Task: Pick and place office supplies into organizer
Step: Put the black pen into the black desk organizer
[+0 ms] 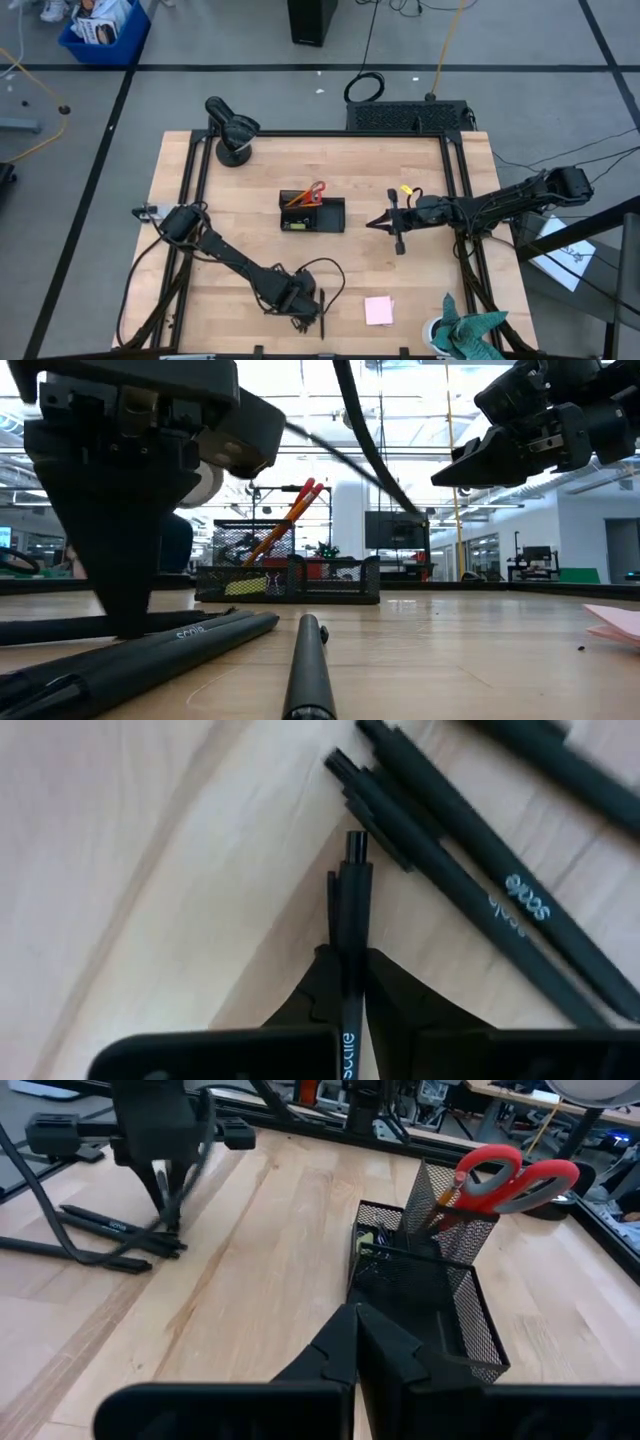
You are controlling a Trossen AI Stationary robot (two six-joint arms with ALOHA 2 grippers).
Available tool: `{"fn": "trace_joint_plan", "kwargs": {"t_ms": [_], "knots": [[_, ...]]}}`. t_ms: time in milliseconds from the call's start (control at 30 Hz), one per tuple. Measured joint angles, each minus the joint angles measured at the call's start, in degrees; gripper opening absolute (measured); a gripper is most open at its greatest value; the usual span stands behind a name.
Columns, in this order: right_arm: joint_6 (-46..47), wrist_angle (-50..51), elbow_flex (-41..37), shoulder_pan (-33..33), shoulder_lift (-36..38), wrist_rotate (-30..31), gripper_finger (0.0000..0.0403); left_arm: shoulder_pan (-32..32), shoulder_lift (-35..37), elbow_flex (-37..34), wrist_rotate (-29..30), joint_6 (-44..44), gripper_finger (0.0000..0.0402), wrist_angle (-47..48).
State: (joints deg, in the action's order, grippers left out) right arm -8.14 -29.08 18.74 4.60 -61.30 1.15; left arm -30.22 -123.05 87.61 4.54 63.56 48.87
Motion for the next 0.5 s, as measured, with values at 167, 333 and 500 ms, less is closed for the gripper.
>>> {"fn": "trace_joint_plan", "kwargs": {"t_ms": [167,333,500], "knots": [[0.2,0.0,0.0,0.4,0.0,0.0,0.0,-1.2,4.4,-0.5,16.4,-2.4,0.0021,-0.1],[0.1,-0.9,0.0,1.6,0.0,0.0,0.0,-3.5,11.9,-0.1,32.2,-5.1,0.0013,0.2],[0.0,-3.7,0.0,2.7,0.0,0.0,0.0,-5.3,18.3,0.0,47.3,-16.6,0.0007,0.1]]}}
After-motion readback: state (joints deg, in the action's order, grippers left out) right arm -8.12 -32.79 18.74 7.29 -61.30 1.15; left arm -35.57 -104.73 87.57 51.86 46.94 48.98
